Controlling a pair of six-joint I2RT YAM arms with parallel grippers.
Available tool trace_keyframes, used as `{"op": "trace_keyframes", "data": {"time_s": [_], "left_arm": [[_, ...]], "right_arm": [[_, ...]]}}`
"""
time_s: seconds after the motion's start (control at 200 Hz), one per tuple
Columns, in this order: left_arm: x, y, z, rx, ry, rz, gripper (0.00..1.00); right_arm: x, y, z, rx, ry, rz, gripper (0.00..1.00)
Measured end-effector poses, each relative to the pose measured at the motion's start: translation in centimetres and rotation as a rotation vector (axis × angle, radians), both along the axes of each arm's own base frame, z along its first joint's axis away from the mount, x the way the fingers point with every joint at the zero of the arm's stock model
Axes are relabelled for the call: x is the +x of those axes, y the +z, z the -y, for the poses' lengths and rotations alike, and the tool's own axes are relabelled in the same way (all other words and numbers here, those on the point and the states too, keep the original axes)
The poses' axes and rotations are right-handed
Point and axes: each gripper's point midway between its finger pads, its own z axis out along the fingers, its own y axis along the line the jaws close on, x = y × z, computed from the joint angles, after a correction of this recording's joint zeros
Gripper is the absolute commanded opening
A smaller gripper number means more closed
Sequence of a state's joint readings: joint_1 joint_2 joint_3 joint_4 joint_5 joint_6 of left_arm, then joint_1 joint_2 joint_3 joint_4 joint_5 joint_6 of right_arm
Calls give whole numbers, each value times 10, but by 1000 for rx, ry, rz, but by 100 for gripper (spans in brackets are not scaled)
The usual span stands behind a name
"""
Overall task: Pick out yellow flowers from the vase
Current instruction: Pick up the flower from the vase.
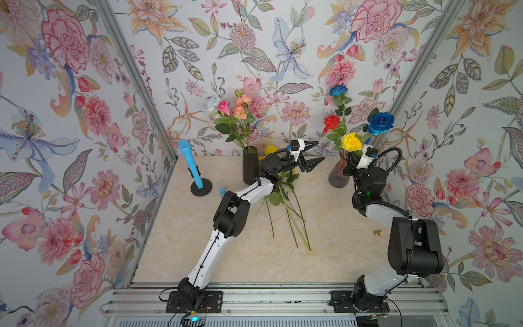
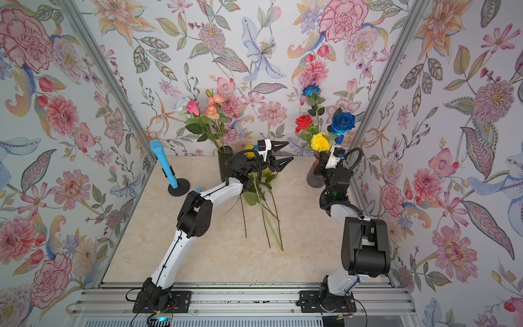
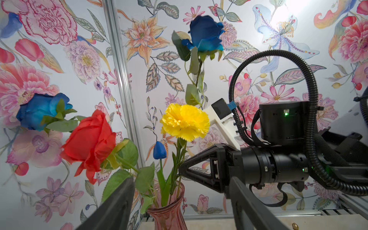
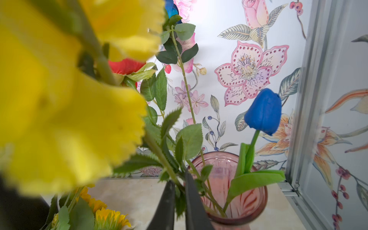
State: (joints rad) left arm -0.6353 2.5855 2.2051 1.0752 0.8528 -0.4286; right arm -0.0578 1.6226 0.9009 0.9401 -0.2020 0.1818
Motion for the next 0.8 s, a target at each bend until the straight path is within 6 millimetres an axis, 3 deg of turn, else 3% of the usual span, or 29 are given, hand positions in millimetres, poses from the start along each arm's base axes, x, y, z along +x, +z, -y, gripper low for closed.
{"op": "trace_keyframes", "data": {"time_s": [0.17, 0.275, 0.62, 0.801], "left_arm": [[11, -40, 15, 65, 1, -62, 78], [9, -48, 23, 85, -2, -64, 79], [-7, -39, 36, 80, -17, -19, 80], [-9, -15, 36, 34, 0, 43, 81]], "right_arm": [[-5, 3, 8, 35, 14, 3, 12], [-8, 7, 8, 47, 30, 14, 12], [-18, 17, 3, 44, 53, 39, 11], [-23, 26, 1, 39, 66, 60, 11]]}}
